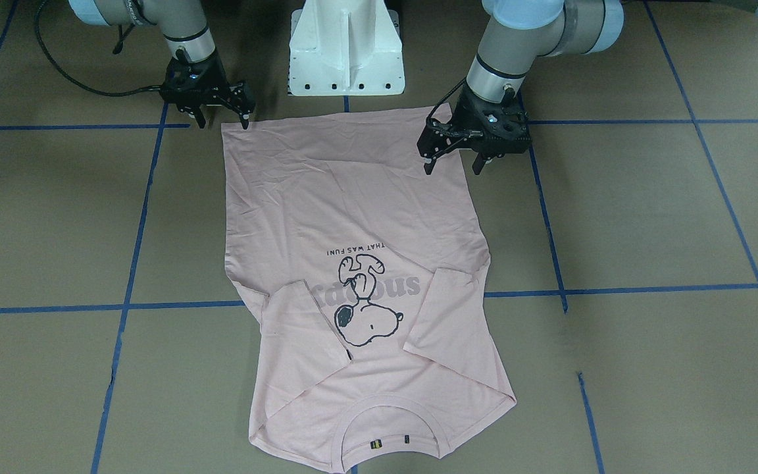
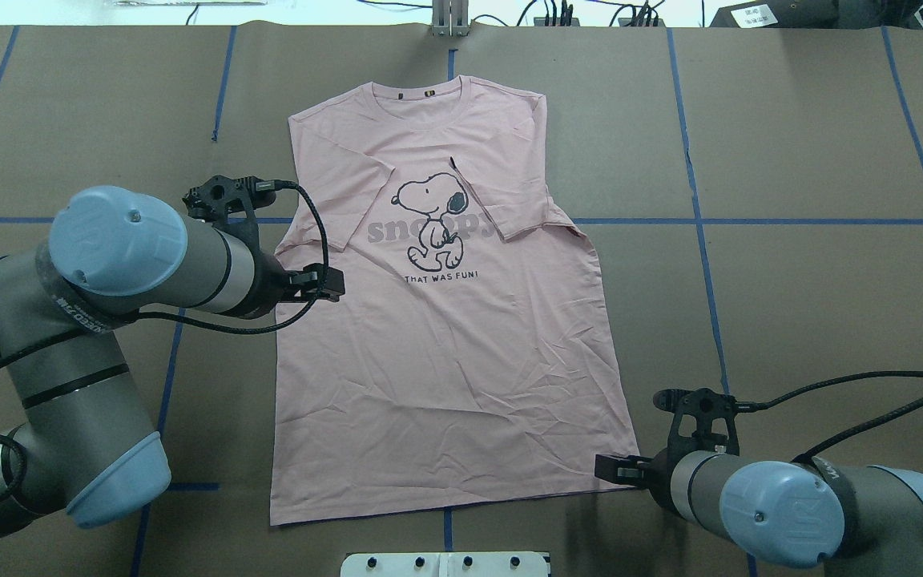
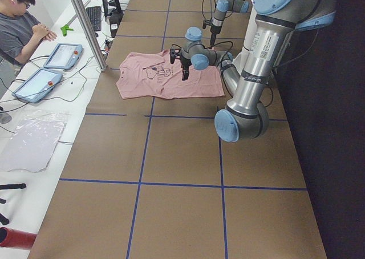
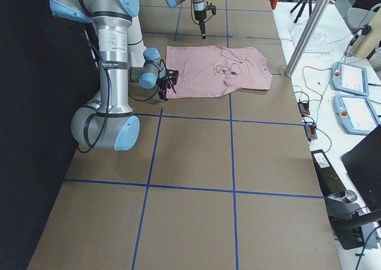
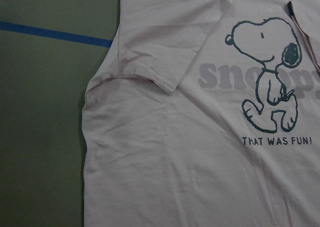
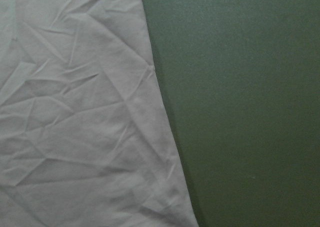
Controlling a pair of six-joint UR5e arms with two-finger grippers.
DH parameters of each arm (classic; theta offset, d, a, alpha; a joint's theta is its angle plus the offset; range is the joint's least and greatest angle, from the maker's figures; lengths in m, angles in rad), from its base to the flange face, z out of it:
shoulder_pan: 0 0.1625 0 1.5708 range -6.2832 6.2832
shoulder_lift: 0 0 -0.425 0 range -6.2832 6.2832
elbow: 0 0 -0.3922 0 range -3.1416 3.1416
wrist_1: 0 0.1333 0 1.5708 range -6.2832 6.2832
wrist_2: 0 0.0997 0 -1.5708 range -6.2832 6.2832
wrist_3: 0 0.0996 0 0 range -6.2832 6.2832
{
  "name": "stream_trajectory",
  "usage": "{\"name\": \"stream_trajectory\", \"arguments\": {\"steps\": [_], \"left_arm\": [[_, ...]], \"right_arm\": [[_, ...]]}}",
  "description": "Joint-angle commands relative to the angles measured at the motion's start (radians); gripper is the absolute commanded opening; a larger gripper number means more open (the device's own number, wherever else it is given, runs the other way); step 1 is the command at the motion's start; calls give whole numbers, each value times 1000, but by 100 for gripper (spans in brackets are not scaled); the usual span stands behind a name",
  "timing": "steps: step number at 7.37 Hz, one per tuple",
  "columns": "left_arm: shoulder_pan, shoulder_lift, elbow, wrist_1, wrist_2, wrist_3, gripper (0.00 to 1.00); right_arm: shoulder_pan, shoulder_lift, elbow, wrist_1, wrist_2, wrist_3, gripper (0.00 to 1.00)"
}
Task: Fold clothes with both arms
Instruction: 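Move both grippers down to the shirt's hem corners nearest the robot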
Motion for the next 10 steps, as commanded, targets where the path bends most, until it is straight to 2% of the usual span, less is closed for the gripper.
{"name": "stream_trajectory", "arguments": {"steps": [1,5,6,8,9,10], "left_arm": [[0,-2,2,-1,-1,0,100],[0,-2,8,-4,-1,2,100],[2,-4,9,-4,-1,0,100],[2,-5,9,-4,1,2,100],[2,-5,9,-4,-1,2,100],[2,-7,9,-4,-1,2,100]], "right_arm": [[-5,8,-5,-34,2,0,99],[-9,9,-12,-34,10,-1,94],[-9,9,-15,-34,10,-1,79],[-10,11,-19,-34,13,-1,33],[-10,11,-19,-34,20,-3,15],[-10,11,-17,-34,29,-3,2]]}}
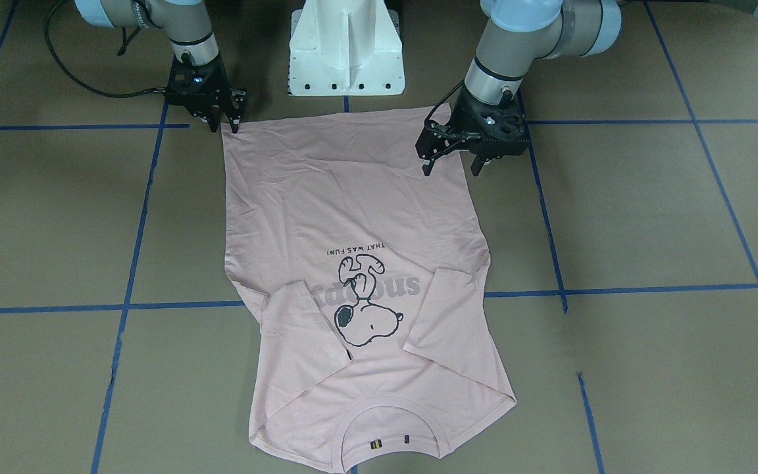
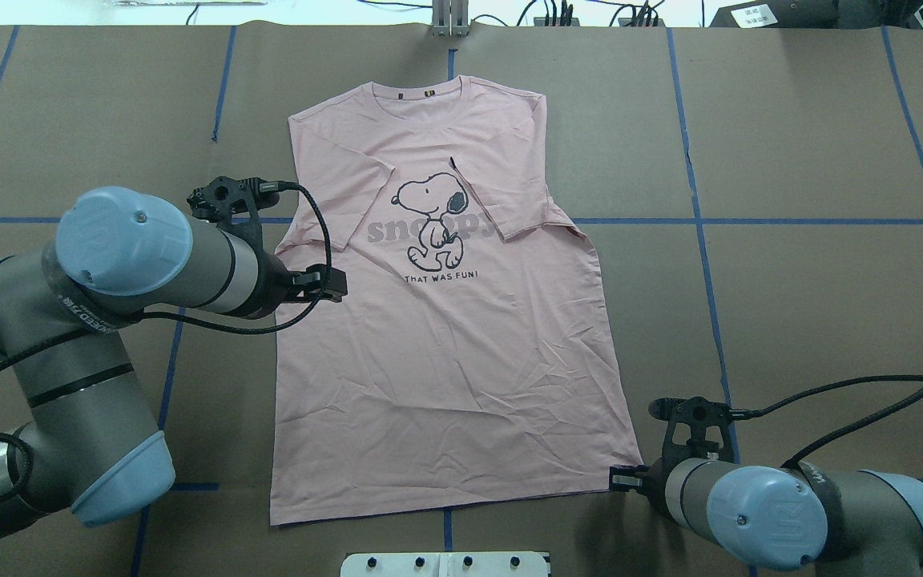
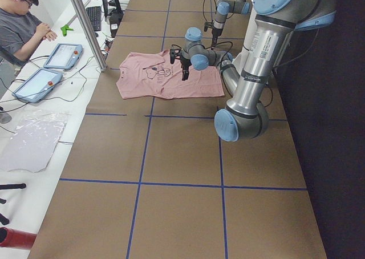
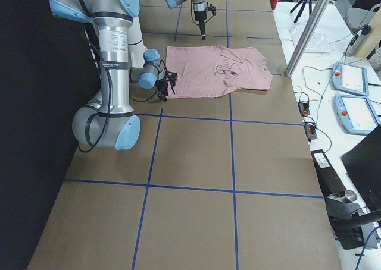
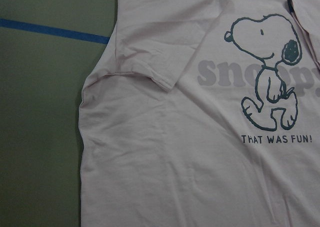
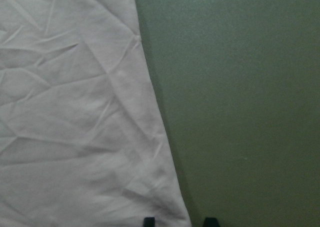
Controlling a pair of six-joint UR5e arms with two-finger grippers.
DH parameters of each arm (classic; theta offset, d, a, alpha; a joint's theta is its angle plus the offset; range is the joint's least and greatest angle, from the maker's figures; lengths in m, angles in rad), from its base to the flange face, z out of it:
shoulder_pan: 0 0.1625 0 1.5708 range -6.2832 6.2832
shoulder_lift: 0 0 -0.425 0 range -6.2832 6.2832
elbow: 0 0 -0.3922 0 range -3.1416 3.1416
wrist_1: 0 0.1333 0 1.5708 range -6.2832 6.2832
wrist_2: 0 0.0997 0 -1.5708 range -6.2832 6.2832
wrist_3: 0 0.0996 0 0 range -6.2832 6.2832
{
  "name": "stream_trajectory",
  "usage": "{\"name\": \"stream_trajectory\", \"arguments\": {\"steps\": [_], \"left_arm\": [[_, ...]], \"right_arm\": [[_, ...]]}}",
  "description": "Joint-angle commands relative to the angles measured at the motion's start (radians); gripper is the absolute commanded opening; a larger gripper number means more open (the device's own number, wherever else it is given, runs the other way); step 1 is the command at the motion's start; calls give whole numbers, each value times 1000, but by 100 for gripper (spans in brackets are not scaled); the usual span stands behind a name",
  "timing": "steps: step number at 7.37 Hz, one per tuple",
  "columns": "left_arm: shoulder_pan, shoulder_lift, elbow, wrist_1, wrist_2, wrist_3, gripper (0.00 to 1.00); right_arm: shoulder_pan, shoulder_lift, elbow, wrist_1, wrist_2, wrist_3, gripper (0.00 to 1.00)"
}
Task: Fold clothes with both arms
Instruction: 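Move both grippers down to the shirt's hem corners nearest the robot, then grasp the hem corners with both grippers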
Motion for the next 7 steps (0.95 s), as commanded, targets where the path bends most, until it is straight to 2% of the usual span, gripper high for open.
{"name": "stream_trajectory", "arguments": {"steps": [1,4,6,7], "left_arm": [[5,-1,2,0,1,0,100],[11,3,-4,0,-2,-10,100],[150,11,-15,5,33,-242,100],[260,48,-38,14,93,-382,100]], "right_arm": [[1,-1,7,0,12,-1,0],[9,-1,48,1,4,1,0],[15,-1,71,1,3,1,0],[18,-3,71,1,3,1,0]]}}
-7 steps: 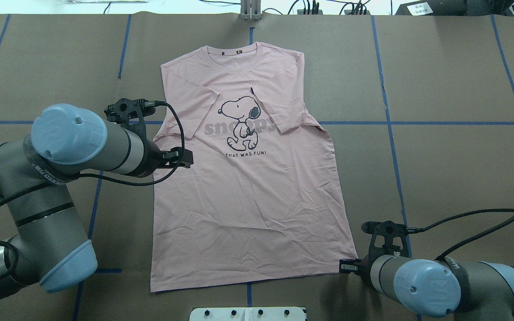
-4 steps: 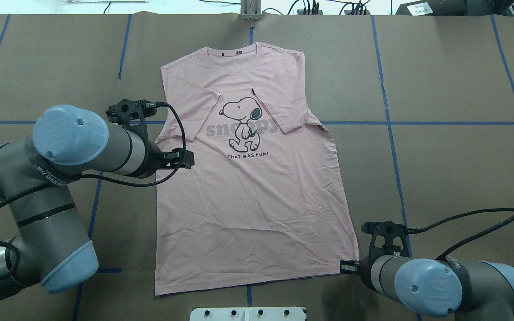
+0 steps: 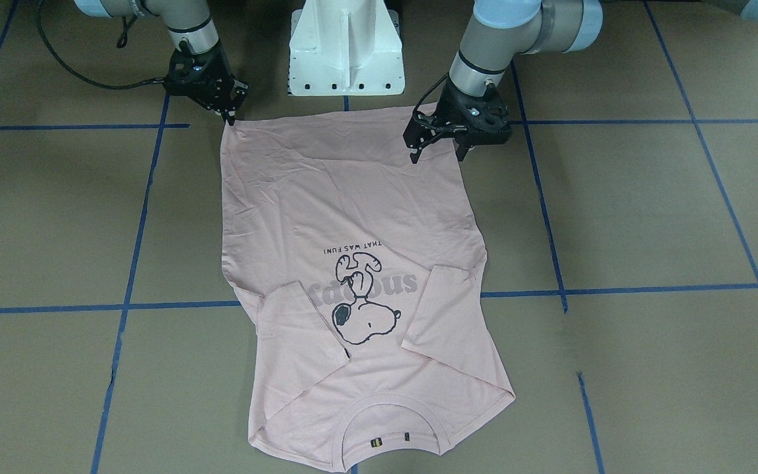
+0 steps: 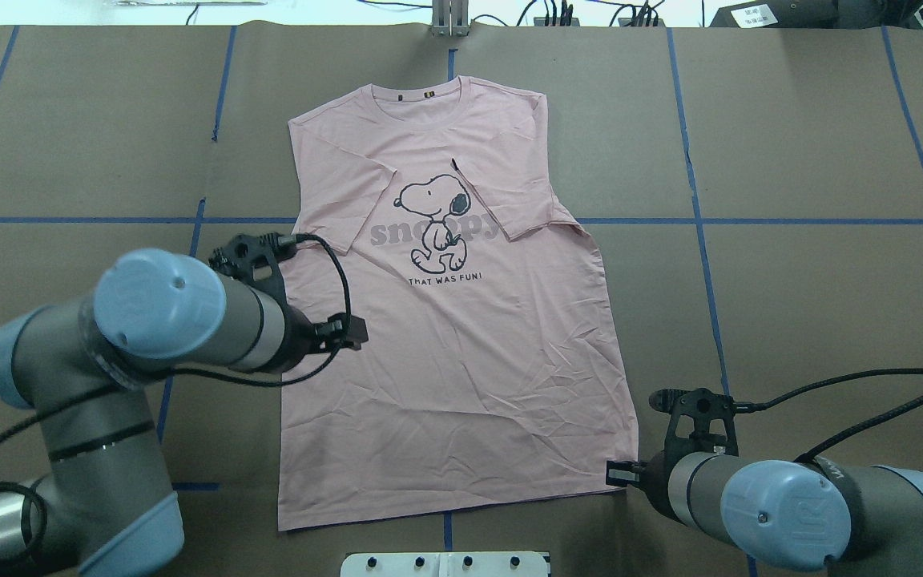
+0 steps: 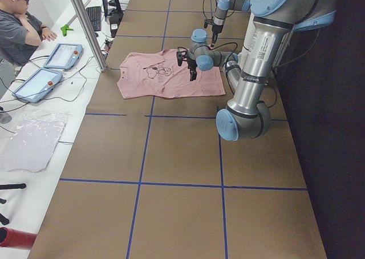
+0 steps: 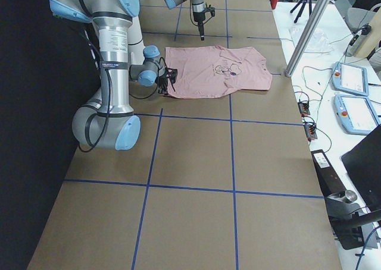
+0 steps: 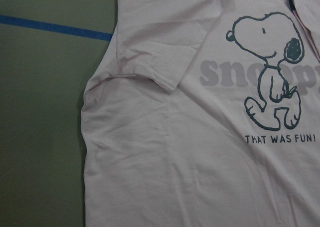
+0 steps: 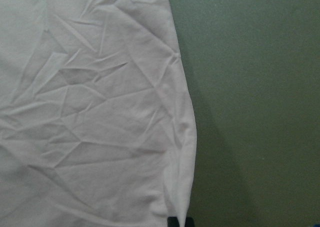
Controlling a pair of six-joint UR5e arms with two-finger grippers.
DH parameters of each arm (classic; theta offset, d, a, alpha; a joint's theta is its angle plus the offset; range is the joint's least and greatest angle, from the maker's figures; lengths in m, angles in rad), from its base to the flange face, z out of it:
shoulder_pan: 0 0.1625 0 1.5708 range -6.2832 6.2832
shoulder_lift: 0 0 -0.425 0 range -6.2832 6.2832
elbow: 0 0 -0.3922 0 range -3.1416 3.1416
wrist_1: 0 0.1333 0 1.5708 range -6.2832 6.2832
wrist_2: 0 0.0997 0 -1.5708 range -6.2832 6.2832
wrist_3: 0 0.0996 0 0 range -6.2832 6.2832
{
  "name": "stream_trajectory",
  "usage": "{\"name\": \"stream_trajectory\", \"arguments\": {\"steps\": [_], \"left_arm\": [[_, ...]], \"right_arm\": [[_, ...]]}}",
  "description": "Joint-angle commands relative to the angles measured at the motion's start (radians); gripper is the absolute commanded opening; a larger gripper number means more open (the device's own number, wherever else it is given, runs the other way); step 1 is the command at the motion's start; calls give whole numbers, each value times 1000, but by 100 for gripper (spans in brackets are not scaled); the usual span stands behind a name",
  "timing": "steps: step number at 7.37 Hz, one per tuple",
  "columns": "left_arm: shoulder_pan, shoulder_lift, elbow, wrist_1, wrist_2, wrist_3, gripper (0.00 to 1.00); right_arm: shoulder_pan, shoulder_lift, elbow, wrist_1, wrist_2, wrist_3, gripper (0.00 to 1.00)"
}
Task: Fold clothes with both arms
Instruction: 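Grasp the hem corners with both grippers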
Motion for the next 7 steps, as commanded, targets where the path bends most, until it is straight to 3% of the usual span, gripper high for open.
{"name": "stream_trajectory", "arguments": {"steps": [1,3,7], "left_arm": [[206,81,-78,36,113,-265,100],[329,94,-161,209,159,-396,100],[348,98,-69,202,205,-407,98]], "right_arm": [[5,-1,7,0,0,-1,0],[5,0,10,2,-3,-3,0],[8,3,10,2,-3,-3,0]]}}
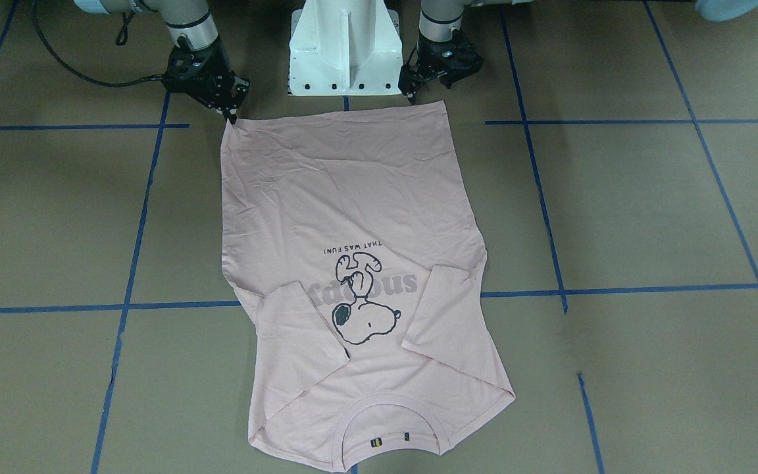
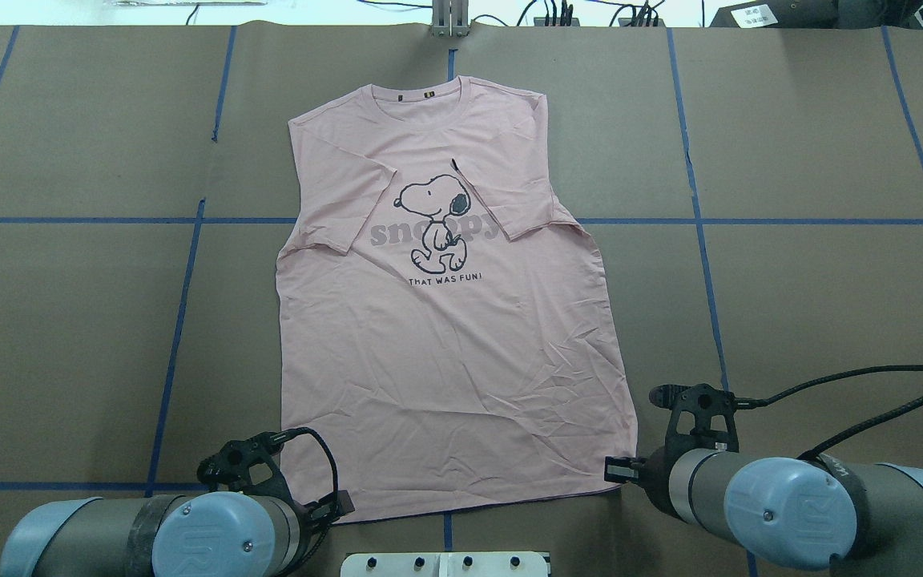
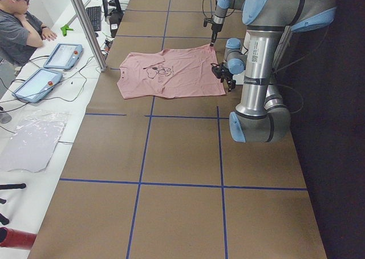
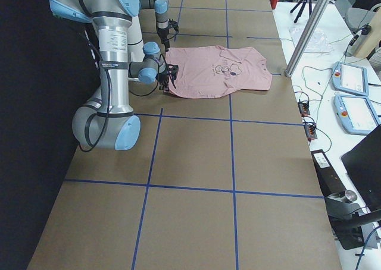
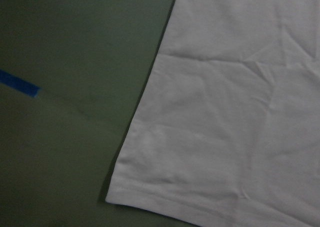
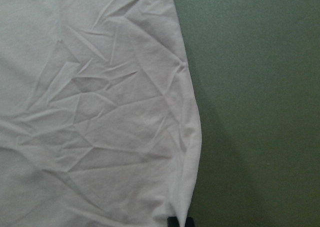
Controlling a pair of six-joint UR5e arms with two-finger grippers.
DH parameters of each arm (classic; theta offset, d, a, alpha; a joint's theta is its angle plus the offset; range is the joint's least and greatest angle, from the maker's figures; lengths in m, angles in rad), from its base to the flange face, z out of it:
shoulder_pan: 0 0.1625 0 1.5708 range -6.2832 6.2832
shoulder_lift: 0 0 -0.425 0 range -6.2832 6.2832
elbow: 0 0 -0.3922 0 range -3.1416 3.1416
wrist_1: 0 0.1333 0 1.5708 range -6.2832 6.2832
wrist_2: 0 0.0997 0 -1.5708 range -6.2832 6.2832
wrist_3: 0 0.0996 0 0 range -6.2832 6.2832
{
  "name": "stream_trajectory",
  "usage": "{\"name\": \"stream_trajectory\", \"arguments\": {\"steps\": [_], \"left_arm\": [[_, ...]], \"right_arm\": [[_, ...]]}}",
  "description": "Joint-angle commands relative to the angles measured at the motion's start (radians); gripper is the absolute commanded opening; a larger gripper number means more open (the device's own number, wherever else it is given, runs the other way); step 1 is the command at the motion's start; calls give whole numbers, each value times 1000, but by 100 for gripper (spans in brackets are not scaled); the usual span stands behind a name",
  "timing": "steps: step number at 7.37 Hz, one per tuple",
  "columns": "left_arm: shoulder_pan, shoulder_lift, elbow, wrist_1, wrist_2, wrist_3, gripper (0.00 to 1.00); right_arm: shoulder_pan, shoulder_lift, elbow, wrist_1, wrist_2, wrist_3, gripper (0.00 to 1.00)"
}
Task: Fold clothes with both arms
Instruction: 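Grasp the hem corners with both grippers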
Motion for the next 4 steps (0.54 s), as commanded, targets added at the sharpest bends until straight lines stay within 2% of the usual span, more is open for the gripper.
{"name": "stream_trajectory", "arguments": {"steps": [1,4], "left_arm": [[2,10,14,-2,14,-8,98],[0,13,17,-2,14,-2,93]], "right_arm": [[1,0,3,0,1,0,0],[4,0,5,0,1,-2,0]]}}
